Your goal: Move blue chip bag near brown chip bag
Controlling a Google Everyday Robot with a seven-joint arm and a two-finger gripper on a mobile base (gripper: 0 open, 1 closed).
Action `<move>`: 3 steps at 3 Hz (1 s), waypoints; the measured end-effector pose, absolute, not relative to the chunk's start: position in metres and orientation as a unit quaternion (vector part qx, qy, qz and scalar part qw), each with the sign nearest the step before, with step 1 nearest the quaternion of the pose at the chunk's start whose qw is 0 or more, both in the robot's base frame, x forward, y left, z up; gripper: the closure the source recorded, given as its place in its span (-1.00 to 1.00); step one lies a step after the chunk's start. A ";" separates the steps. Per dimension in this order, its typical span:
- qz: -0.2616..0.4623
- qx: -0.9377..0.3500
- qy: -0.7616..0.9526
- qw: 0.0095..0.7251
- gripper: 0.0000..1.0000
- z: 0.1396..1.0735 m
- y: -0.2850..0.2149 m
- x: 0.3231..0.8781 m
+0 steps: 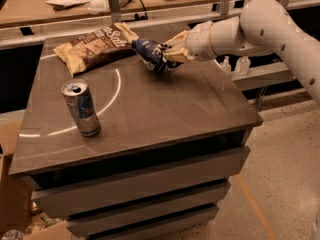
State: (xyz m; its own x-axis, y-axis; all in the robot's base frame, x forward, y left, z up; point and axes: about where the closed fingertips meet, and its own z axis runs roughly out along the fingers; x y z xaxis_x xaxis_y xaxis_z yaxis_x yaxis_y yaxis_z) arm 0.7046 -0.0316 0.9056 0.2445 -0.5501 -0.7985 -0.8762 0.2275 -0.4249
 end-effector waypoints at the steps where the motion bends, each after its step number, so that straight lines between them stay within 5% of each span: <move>1: 0.165 -0.607 0.589 0.507 0.51 0.901 -0.008 0.719; 3: 0.172 -0.615 0.585 0.500 -0.59 0.892 0.011 0.723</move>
Offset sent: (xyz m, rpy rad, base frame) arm 0.0240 0.0397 -0.0108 -0.0227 0.0121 0.0321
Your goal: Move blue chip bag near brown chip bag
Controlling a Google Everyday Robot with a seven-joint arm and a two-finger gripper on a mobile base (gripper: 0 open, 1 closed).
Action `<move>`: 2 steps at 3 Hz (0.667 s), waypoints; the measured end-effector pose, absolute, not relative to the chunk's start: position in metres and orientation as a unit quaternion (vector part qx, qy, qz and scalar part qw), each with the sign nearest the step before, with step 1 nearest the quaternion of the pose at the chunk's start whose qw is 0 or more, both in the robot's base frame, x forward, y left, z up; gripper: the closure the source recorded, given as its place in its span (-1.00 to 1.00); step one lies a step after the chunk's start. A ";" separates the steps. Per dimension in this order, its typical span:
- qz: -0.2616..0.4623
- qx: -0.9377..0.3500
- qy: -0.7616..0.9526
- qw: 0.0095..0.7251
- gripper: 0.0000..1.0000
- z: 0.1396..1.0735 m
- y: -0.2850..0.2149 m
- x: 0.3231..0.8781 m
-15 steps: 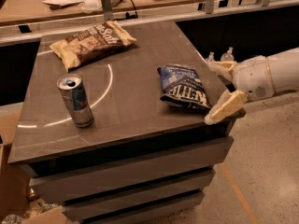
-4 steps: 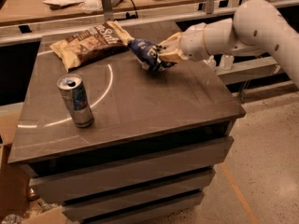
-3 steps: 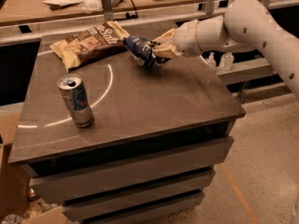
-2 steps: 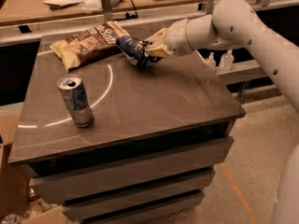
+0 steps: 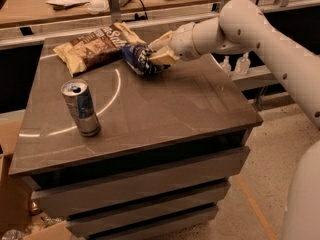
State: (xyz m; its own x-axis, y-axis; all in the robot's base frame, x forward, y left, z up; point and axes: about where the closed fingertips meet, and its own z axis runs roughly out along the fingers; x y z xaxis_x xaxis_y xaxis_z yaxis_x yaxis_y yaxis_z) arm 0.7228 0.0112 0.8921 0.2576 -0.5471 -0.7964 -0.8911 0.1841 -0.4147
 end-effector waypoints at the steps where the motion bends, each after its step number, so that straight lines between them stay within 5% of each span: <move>1: 0.176 -0.616 0.582 0.500 -0.99 0.890 0.016 0.720; 2: 0.184 -0.610 0.587 0.499 -1.00 0.891 0.005 0.707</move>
Offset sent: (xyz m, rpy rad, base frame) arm -0.0312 -0.0275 0.0017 0.0329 0.0409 -0.0143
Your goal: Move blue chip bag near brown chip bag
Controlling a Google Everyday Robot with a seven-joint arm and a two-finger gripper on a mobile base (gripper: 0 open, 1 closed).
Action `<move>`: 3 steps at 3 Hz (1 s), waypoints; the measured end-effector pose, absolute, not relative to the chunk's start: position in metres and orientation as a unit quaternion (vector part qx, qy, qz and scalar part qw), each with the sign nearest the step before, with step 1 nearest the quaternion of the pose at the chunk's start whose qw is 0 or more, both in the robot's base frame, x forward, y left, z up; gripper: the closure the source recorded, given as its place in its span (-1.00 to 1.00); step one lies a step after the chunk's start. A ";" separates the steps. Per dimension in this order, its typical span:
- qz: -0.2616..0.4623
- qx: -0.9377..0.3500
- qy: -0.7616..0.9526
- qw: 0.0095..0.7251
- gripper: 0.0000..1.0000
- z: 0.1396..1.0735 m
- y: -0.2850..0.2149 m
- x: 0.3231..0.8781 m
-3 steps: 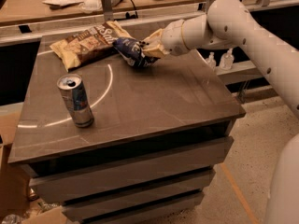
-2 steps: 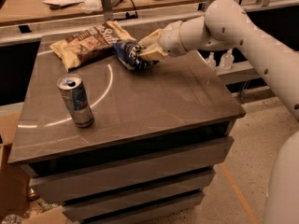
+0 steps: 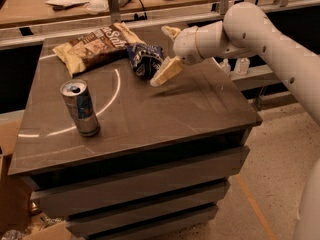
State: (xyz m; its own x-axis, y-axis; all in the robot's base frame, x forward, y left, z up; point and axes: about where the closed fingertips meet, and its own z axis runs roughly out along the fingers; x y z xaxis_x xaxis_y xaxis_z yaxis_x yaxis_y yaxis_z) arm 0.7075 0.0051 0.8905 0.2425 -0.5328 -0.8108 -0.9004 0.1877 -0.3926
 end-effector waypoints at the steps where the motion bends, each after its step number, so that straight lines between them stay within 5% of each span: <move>1: 0.202 -0.589 0.598 0.504 -1.00 0.898 -0.032 0.685; 3: 0.131 -0.502 0.672 0.528 -1.00 0.928 -0.157 0.658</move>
Offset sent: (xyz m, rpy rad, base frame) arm -0.0675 -0.1896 0.0403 0.1283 0.0291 -0.2491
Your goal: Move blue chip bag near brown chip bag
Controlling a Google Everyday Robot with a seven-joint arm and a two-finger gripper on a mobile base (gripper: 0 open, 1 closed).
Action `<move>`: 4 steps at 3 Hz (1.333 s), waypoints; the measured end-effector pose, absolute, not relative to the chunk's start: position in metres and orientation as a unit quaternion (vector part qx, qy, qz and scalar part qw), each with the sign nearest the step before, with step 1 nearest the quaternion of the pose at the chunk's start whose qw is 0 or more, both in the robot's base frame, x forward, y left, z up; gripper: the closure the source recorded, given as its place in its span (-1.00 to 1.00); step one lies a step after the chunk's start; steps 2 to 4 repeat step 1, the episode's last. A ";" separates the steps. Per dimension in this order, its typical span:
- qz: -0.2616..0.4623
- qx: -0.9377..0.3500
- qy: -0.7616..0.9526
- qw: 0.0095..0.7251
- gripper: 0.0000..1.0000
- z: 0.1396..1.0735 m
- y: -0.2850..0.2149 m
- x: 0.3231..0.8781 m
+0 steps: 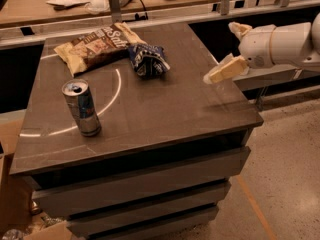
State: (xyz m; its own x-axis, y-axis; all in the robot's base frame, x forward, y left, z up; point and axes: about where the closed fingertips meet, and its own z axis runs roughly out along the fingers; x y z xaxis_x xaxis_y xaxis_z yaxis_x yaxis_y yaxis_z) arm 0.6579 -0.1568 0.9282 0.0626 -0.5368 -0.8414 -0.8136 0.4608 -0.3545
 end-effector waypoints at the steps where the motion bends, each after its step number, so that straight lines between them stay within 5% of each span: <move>1: 0.129 -0.499 0.674 0.529 -1.00 0.930 -0.158 0.659; 4: 0.129 -0.499 0.674 0.529 -1.00 0.930 -0.158 0.659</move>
Offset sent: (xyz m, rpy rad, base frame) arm 0.0000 0.0000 0.0000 0.0000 0.0000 0.0000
